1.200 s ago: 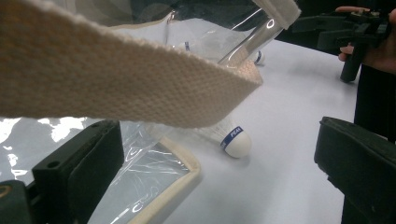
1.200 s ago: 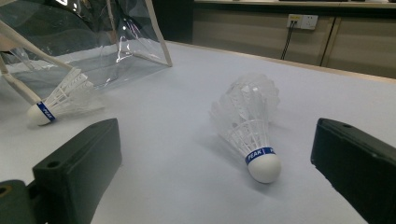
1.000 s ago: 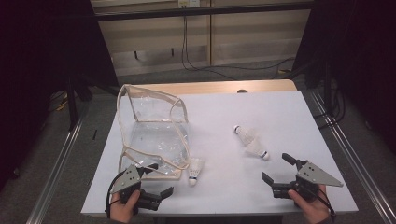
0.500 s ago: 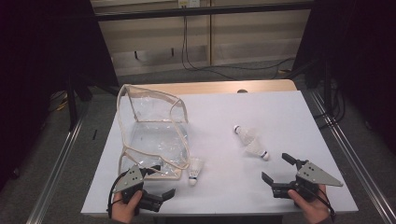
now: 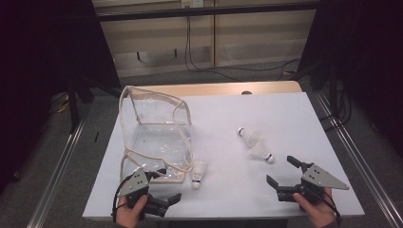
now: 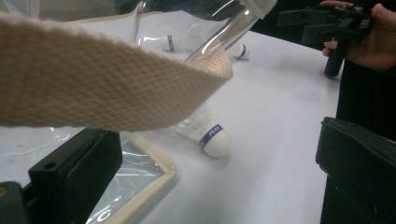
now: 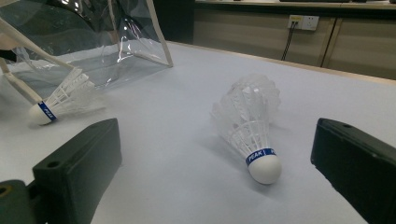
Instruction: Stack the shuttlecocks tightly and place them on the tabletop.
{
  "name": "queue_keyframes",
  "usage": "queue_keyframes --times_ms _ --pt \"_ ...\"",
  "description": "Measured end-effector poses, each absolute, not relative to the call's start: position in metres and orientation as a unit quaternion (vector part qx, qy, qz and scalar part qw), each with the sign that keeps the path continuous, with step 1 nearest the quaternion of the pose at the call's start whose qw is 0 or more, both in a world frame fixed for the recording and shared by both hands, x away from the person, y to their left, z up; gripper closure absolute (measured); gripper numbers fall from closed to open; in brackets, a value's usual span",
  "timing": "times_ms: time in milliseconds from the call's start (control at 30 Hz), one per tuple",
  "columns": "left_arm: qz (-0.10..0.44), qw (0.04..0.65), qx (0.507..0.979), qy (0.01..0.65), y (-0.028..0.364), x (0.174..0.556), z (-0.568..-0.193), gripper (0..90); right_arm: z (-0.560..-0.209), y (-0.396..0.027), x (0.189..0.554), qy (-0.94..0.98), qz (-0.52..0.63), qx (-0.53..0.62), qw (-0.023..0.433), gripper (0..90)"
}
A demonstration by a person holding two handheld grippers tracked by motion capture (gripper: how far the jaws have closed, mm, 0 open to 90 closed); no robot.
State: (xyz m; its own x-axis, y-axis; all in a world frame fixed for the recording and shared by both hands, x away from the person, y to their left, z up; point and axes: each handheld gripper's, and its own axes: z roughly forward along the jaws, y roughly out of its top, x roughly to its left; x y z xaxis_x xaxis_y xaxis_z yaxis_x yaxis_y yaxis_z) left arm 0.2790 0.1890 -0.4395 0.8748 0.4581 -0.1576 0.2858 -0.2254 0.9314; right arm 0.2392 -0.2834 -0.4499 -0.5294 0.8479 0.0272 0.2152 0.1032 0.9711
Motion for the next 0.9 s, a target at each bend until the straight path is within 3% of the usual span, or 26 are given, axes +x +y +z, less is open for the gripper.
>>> queue_keyframes --times_ms 900 --pt "0.073 0.569 0.783 0.238 0.17 0.27 -0.439 0.2 -0.45 -0.284 0.24 0.684 0.546 0.387 0.291 1.1"
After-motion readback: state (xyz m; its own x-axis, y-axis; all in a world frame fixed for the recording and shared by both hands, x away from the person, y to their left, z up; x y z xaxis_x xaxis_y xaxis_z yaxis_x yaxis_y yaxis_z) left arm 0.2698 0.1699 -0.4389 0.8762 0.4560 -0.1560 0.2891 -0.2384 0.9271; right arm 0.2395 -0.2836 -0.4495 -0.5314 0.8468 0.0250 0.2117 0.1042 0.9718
